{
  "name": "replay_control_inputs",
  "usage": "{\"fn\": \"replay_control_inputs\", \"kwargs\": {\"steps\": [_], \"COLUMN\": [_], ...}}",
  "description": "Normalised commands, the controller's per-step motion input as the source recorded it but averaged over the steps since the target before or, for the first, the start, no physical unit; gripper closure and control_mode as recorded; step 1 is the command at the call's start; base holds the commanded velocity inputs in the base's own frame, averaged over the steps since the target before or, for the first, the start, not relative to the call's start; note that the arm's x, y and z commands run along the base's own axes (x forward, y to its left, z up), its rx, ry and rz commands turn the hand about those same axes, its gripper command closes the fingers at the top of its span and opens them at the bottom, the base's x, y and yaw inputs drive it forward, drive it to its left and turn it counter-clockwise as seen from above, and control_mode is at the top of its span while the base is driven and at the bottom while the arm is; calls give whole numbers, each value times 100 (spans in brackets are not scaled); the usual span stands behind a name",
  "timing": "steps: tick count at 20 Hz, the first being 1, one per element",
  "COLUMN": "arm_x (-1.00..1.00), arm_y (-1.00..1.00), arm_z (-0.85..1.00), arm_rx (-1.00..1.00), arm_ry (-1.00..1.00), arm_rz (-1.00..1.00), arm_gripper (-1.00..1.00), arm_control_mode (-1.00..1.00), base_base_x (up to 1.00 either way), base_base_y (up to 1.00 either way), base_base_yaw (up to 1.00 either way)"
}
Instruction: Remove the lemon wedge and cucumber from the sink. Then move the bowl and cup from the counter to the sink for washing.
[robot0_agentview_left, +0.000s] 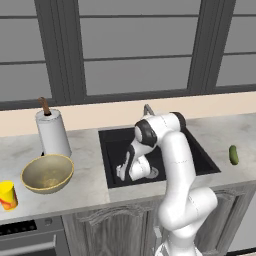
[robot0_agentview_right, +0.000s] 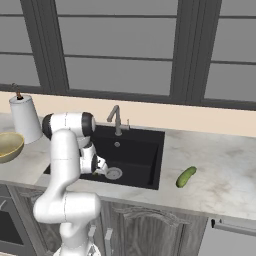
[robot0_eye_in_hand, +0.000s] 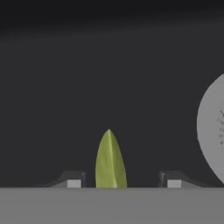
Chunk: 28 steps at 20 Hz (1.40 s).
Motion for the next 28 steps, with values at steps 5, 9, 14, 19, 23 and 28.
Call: {"fn": "replay_control_inputs", "kwargs": {"steps": [5, 9, 14, 19, 23, 28], "arm_x": [0, 0, 0, -3, -6, -9], "arm_y": [-5, -3, 0, 0, 0, 0], "arm_z": [-17, -18, -3, 20, 32, 34], "arm_rx": [0, 0, 0, 0, 0, -2], "arm_ry": [0, 0, 0, -1, 0, 0], "arm_rz": [0, 0, 0, 1, 1, 0], "arm_gripper": [100, 100, 100, 100, 100, 100], "arm_control_mode": [-100, -100, -100, -100, -100, -100], "base_base_x": [0, 0, 0, 0, 0, 0], "base_base_y": [0, 0, 0, 0, 0, 0], "base_base_yaw": [0, 0, 0, 0, 0, 0]}}
